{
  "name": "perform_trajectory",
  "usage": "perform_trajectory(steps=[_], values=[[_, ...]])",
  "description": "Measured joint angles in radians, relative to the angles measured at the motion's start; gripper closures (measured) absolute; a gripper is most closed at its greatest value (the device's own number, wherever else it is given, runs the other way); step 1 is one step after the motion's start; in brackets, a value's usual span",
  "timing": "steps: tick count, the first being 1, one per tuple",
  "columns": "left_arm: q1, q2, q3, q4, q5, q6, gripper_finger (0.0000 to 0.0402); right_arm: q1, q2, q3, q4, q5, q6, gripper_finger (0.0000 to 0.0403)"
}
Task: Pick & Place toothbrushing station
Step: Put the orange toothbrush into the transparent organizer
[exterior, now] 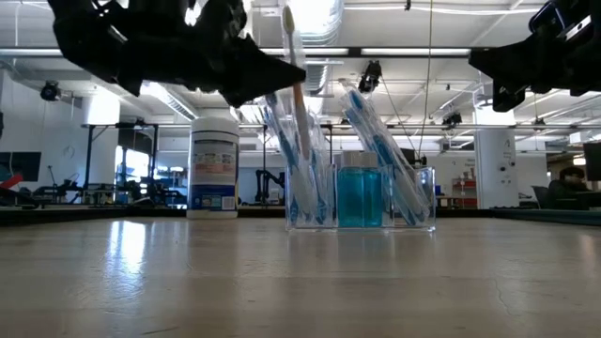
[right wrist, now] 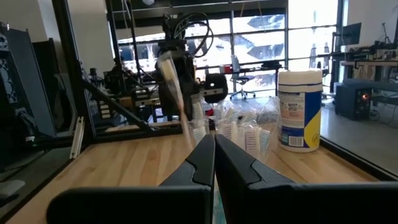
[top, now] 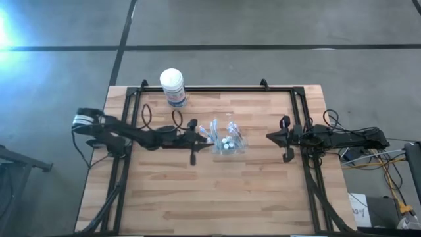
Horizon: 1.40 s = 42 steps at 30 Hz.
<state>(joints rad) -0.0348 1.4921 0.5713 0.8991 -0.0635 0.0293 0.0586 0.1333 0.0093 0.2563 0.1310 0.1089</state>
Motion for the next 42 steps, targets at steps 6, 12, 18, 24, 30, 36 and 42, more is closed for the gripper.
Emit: perform_trajectory(steps=[6, 12, 18, 24, 30, 36, 42], values=[[0.011, 0.036, 0.038, -0.001, -0.01, 0.003, 0.0376, 0.0, 0.001, 0.0, -0.021, 0.0, 0.001, 0.0394], [0.018, 0.075, 0.035, 0.01, -0.078, -0.032, 0.0377, 0.0, 0.0, 0.0, -0.021, -0.001, -0.001, 0.0394], [0.018, 0.112, 0.033, 0.021, -0.081, -0.06, 0.0376, 0.0, 0.0, 0.0, -0.021, -0.002, -0.003, 0.0394], [0.019, 0.158, 0.033, 0.051, -0.087, -0.081, 0.0376, 0.0, 0.0, 0.0, -0.018, -0.003, -0.003, 0.0394], [0.019, 0.208, 0.032, 0.079, -0.094, -0.112, 0.0375, 0.0, 0.0, 0.0, -0.014, -0.002, -0.001, 0.0394], [0.02, 0.259, 0.033, 0.098, -0.102, -0.136, 0.0375, -0.001, 0.0, 0.0, -0.014, -0.002, 0.001, 0.0394], [0.022, 0.293, 0.037, 0.121, -0.099, -0.139, 0.0374, -0.001, 0.0, 0.0, -0.014, -0.002, 0.004, 0.0394]])
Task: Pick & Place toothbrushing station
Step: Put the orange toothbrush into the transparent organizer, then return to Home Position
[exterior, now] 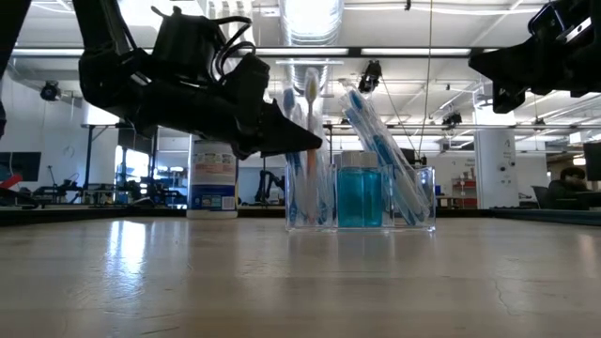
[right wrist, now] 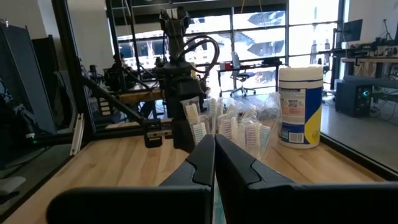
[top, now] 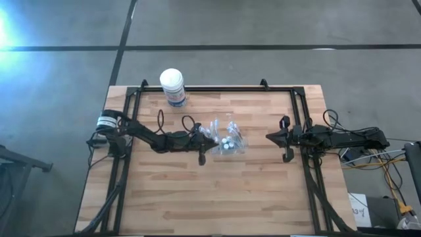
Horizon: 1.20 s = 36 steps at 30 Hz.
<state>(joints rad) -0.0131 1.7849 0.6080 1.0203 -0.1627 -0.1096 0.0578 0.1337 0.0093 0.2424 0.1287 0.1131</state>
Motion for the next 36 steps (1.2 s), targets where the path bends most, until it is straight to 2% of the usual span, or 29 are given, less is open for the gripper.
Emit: perform_trajectory(steps=[5, 10, 22, 29, 36], values=[[0.0, -0.01, 0.0, -0.017, 0.03, 0.001, 0.0363, 0.0, 0.0, 0.0, 0.0, 0.0, 0.0, 0.0394], [0.0, -0.046, -0.006, -0.101, 0.037, -0.004, 0.0332, 0.001, 0.0, 0.0, 0.0, 0.001, 0.008, 0.0394], [0.0, -0.14, -0.005, -0.157, 0.096, 0.039, 0.0258, 0.001, 0.0, 0.0, -0.001, 0.001, 0.016, 0.0394], [0.0, -0.272, -0.001, -0.263, 0.096, 0.11, 0.0246, 0.001, 0.0, 0.0, -0.002, 0.002, 0.016, 0.0394], [-0.002, -0.465, -0.001, -0.397, 0.101, 0.17, 0.0245, 0.001, 0.0, 0.0, -0.002, 0.002, 0.018, 0.0394]])
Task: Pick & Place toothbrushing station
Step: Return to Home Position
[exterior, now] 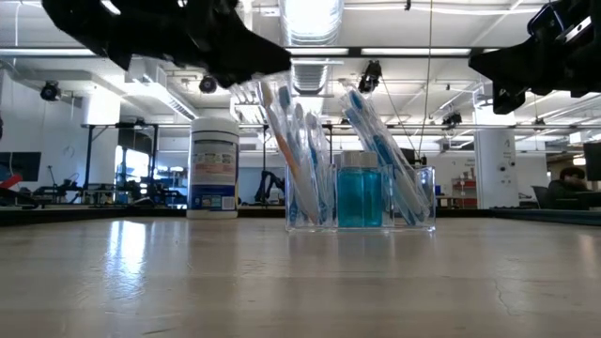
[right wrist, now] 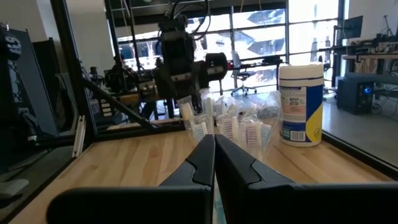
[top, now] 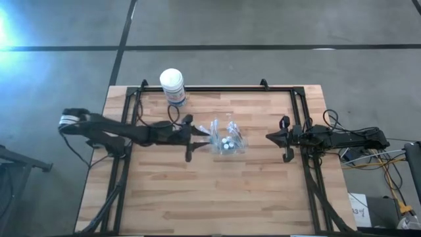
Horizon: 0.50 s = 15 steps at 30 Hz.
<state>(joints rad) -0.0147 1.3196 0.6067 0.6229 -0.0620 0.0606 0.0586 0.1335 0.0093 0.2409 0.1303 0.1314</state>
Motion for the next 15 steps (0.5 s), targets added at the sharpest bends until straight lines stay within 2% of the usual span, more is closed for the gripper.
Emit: perform_trajectory(steps=[4, 10, 15], values=[[0.0, -0.136, -0.003, -0.124, 0.021, 0.065, 0.0245, 0.0, -0.001, 0.0, 0.0, 0.0, 0.0, 0.0394], [-0.001, -0.353, -0.003, -0.434, 0.056, 0.198, 0.025, 0.0, -0.001, 0.0, 0.0, 0.001, 0.0, 0.0394], [0.0, -0.526, -0.003, -0.695, 0.043, 0.246, 0.0283, 0.0, 0.0, 0.0, 0.001, 0.002, 0.0, 0.0394]])
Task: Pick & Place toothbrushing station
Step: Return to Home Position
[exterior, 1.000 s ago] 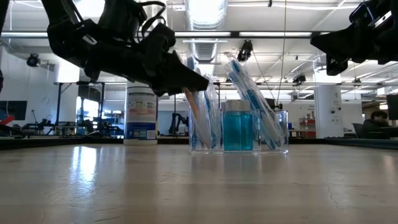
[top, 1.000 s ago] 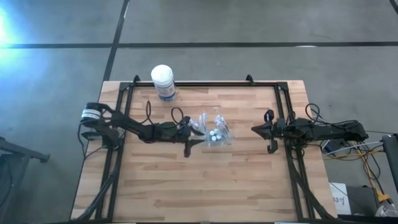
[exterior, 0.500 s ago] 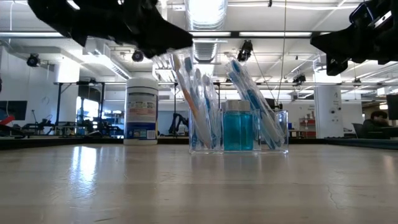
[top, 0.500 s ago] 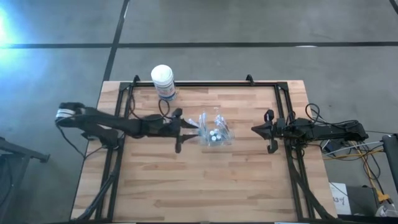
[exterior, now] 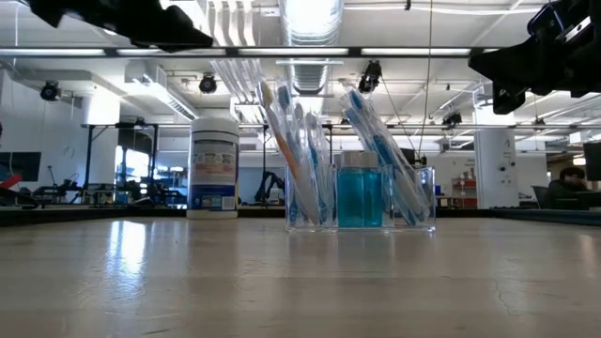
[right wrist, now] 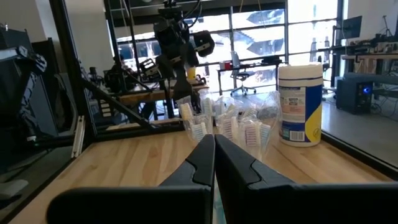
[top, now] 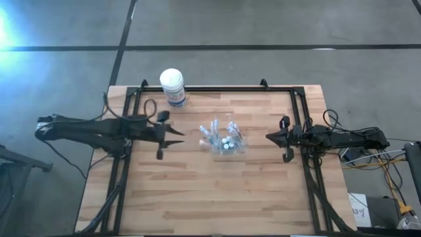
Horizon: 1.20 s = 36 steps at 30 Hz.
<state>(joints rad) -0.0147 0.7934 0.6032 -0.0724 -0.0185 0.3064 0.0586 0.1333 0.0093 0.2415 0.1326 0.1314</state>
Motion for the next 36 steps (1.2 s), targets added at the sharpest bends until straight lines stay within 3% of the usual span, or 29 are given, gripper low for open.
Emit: perform_trajectory(steps=[8, 19, 26, 36], values=[[0.0, -0.214, -0.002, -0.211, -0.003, 0.011, 0.0392, 0.0, 0.0, 0.0, 0.001, 0.002, 0.0, 0.0394], [0.002, -0.4, -0.005, -0.265, 0.033, -0.003, 0.0398, 0.0, 0.0, 0.0, 0.001, 0.009, -0.008, 0.0394], [0.021, -0.449, -0.088, -0.154, 0.106, 0.032, 0.04, -0.008, 0.0, 0.0, 0.002, 0.052, -0.023, 0.0394], [0.154, -0.461, -0.244, 0.066, 0.264, -0.054, 0.0401, -0.042, -0.001, 0.0, 0.003, 0.054, -0.026, 0.0394]])
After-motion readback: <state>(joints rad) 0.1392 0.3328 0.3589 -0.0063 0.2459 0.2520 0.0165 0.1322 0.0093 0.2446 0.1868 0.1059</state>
